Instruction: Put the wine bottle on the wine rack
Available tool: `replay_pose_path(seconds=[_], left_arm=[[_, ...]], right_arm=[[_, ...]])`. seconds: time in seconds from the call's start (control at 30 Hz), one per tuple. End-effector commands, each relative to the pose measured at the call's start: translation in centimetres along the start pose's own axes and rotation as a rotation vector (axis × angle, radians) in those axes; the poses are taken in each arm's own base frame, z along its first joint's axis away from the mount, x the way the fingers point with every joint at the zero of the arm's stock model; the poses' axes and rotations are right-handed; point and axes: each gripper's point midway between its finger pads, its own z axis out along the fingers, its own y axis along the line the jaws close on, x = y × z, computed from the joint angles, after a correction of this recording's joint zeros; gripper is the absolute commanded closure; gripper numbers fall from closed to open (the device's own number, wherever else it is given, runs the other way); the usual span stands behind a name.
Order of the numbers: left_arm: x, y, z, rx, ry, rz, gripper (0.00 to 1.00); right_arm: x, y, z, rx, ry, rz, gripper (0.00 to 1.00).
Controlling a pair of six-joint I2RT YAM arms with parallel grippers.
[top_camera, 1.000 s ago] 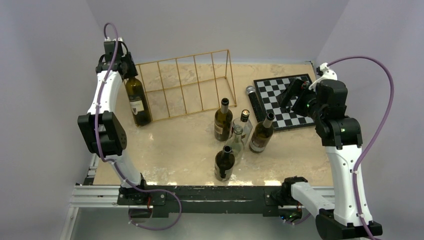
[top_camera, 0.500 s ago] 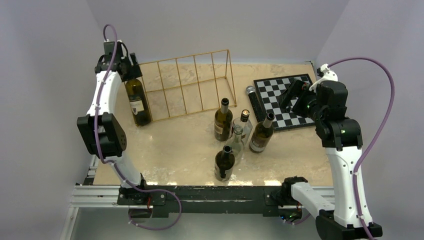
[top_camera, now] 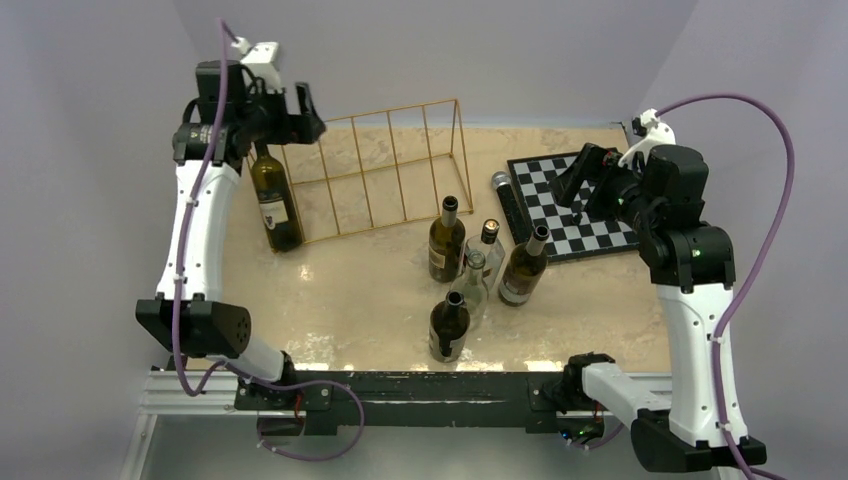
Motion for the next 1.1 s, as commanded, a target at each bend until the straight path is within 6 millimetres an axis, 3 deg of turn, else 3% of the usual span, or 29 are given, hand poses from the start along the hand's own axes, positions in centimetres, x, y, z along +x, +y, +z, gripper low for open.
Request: replay_pose_path(seconds=[0.0,0.07,0.17,0.3,0.4,0.57,0.8,1.07], left_arm=[[1.4,-11.5,-3.5,0.435,0.010,0.191,0.01],[2.4,-15.2,-5.3,0.638,0.009,0.206,0.01],[3.5,-19.0,-8.5,0.860,-0.016,0.216,0.01],[4.9,-22.2,-12.4,1.018,-0.049,0.292,0.01],[6.5,-23.7,-13.5,1.074,-0.046,0.325,0.01],[9.8,-25.7,-12.2,1.095,-0.010,0.339,0.02],[13.1,-28.3,-9.5,1.059,0.021,0.413,0.04],[14.0,-28.9,-5.2,0.929,-0.119,0.430,0.09]], right_arm=[[-1.3,2.1,-0.9,-0.104,-0.023,-0.027,0.01],[-1.4,2.3,-1.0,-0.112,-0.024,-0.031,0.01],[-1.6,2.4,-1.2,-0.115,-0.031,-0.032,0.01],[-1.2,2.7,-1.3,-0.139,-0.026,-0.025,0.01],[-0.8,2.7,-1.3,-0.146,-0.018,-0.020,0.01],[-0.3,2.8,-1.0,-0.156,-0.002,-0.007,0.01],[0.2,2.8,-0.9,-0.155,0.022,0.017,0.02],[0.5,2.7,-1.5,-0.146,0.023,0.025,0.03]])
